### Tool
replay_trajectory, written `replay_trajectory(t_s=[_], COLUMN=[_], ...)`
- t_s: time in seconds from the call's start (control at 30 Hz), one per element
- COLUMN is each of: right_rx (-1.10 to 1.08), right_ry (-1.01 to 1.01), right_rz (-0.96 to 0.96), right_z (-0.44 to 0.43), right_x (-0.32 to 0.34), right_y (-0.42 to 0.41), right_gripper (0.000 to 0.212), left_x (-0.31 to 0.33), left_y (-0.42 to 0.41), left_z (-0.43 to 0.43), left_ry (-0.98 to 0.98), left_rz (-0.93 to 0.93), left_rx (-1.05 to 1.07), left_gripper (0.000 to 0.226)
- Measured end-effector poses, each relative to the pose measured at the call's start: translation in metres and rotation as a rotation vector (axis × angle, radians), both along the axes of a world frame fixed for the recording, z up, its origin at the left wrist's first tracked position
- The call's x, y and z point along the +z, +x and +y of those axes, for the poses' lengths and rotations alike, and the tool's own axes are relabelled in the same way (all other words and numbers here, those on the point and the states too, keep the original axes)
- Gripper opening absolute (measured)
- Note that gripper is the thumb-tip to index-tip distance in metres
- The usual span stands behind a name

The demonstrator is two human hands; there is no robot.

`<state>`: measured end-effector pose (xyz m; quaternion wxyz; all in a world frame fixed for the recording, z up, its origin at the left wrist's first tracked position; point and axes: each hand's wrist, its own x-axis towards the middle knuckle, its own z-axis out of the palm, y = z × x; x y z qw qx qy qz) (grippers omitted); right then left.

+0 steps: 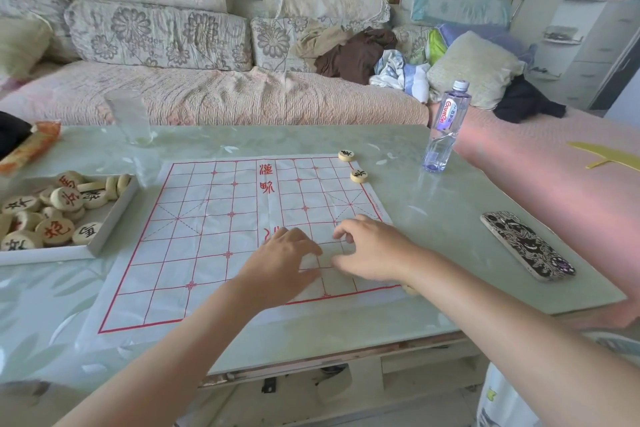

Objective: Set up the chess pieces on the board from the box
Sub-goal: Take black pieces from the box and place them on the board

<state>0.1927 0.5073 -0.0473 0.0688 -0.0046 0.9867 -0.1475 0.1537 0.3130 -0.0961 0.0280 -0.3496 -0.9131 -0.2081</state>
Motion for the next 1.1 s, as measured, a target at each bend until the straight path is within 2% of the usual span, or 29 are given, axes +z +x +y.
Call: replay_trajectory(t_s=[0.13, 0.4, 0.63, 0.73, 0.8, 0.93, 1.1], right_rx=[0.055, 0.244, 0.367, 0.411, 0.438, 0.514, 0.503], right_ry=[-0.071, -0.202, -0.238, -0.191, -0.133, 0.111, 0.224], right_rz=[0.066, 0.086, 0.088, 0.078, 0.06, -0.025, -0.064], right_z=[-0.036, -0.171, -0.285, -0.321, -0.341, -0.371, -0.384], right_x=[0.015, 0.024, 0.023, 0.022, 0.021, 0.015, 0.001], right_y=[-0.02, -0.093, -0.144, -0.158, -0.167, -0.178, -0.183], right_gripper=[0.036, 0.033, 0.026, 0.026, 0.03, 0.045, 0.027], left_x=[0.022, 0.045, 0.056, 0.052, 0.047, 0.037, 0.028], left_y=[-0.025, -0.07, -0.089, -0.091, -0.091, -0.093, -0.1], left_z=[-0.042, -0.165, -0.268, -0.303, -0.321, -0.34, -0.349], left_ry=[-0.01, -0.041, 0.152, 0.172, 0.115, 0.05, 0.037], left_rz=[0.054, -0.012, -0.037, 0.027, 0.011, -0.018, -0.047], left_rx=[0.083, 0.377, 0.677, 0.752, 0.795, 0.823, 0.759], left_gripper=[0.032, 0.029, 0.016, 0.017, 0.021, 0.029, 0.025])
